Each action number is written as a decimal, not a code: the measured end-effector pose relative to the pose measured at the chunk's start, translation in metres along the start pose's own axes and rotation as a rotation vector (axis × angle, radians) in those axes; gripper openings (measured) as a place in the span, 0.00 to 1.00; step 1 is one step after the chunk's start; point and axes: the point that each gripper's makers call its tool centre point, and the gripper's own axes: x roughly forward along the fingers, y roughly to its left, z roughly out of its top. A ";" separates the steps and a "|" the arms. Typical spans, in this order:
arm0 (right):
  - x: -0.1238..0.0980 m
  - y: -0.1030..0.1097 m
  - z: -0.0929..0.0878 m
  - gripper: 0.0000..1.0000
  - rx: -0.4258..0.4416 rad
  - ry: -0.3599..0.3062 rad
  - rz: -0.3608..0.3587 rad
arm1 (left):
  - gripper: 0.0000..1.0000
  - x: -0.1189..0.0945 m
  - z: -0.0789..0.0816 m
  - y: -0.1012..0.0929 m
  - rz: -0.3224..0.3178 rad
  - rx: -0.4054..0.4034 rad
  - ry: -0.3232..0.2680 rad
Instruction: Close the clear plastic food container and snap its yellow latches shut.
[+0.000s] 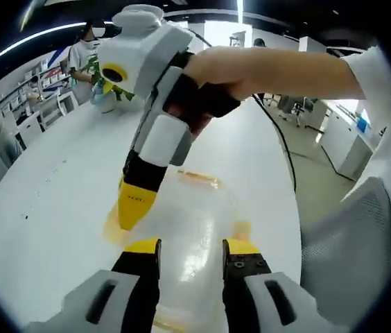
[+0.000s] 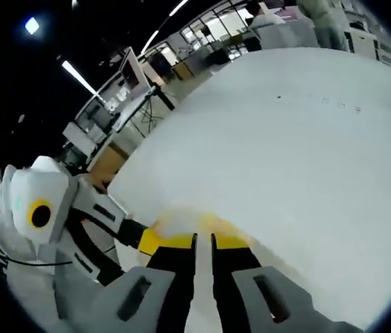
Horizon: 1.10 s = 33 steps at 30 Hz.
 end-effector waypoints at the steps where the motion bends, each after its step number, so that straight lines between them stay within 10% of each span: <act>1: 0.001 -0.002 0.000 0.07 0.003 -0.001 -0.003 | 0.37 -0.001 0.001 0.000 0.004 0.001 -0.007; 10: 0.006 -0.010 -0.004 0.17 0.030 0.056 0.021 | 0.47 0.002 -0.004 -0.007 0.021 0.076 -0.003; 14: 0.000 -0.020 0.005 0.19 -0.111 0.068 -0.030 | 0.49 0.005 -0.001 -0.005 0.062 0.189 -0.027; 21: 0.004 0.007 -0.008 0.25 -0.197 0.172 0.106 | 0.50 0.013 -0.012 -0.012 0.106 0.420 0.049; 33: 0.005 0.004 -0.025 0.21 -0.420 0.346 0.158 | 0.50 0.014 -0.015 -0.012 0.131 0.473 0.052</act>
